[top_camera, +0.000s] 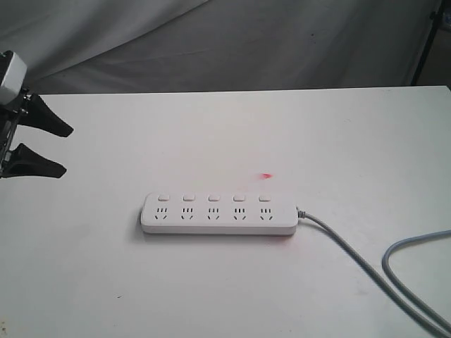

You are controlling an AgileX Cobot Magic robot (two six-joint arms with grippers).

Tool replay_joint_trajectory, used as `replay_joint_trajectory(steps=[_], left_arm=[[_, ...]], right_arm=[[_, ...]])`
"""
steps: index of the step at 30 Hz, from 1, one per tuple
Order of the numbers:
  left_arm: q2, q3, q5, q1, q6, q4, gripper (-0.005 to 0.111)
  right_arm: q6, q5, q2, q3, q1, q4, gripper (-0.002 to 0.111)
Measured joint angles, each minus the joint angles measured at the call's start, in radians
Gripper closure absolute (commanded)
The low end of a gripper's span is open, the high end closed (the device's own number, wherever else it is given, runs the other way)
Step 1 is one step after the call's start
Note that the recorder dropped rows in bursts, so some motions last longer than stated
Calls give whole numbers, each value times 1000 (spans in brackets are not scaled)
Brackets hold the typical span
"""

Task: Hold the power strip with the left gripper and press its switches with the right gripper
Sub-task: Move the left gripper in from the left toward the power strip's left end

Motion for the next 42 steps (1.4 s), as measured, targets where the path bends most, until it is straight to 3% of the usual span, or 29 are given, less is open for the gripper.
replay_joint_trajectory(steps=[9, 30, 42], left_arm=[[43, 0, 3, 0, 0, -17, 32], [121, 0, 7, -220, 0, -40, 32], [186, 0, -38, -249, 0, -68, 32]], right_arm=[[0, 0, 0, 0, 0, 0, 108], [0, 0, 0, 0, 0, 0, 108], [0, 0, 0, 0, 0, 0, 108]])
